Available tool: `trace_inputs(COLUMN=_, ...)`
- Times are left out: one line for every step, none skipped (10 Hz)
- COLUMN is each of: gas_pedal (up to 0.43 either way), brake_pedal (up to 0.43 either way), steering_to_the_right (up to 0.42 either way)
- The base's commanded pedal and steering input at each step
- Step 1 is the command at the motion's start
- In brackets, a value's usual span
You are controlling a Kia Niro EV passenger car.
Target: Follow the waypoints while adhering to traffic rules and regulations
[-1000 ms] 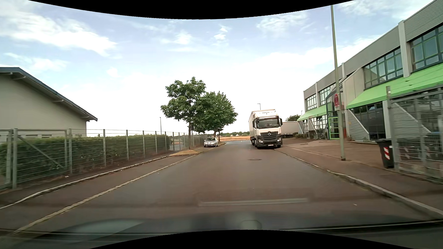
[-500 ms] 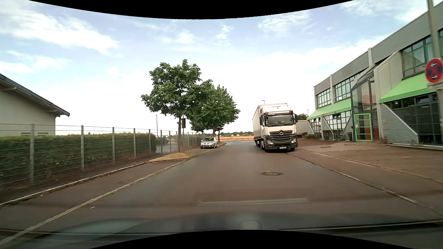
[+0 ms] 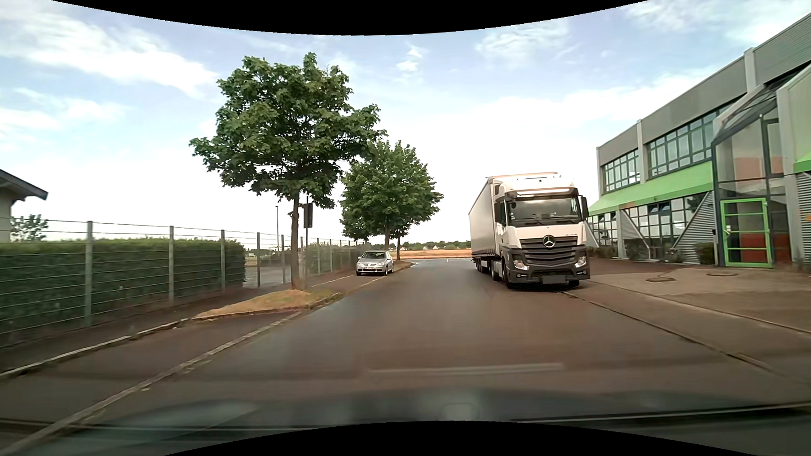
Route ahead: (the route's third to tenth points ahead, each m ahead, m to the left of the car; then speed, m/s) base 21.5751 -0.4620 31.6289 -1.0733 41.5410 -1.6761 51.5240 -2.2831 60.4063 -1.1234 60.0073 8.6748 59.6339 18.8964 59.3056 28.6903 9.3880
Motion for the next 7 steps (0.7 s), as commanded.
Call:
trace_inputs(gas_pedal=0.087, brake_pedal=0.0, steering_to_the_right=0.005)
trace_inputs(gas_pedal=0.079, brake_pedal=0.0, steering_to_the_right=0.005)
trace_inputs(gas_pedal=0.079, brake_pedal=0.0, steering_to_the_right=0.006)
trace_inputs(gas_pedal=0.067, brake_pedal=0.0, steering_to_the_right=0.008)
trace_inputs(gas_pedal=0.067, brake_pedal=0.0, steering_to_the_right=0.01)
trace_inputs(gas_pedal=0.067, brake_pedal=0.0, steering_to_the_right=0.011)
trace_inputs(gas_pedal=0.059, brake_pedal=0.0, steering_to_the_right=0.013)
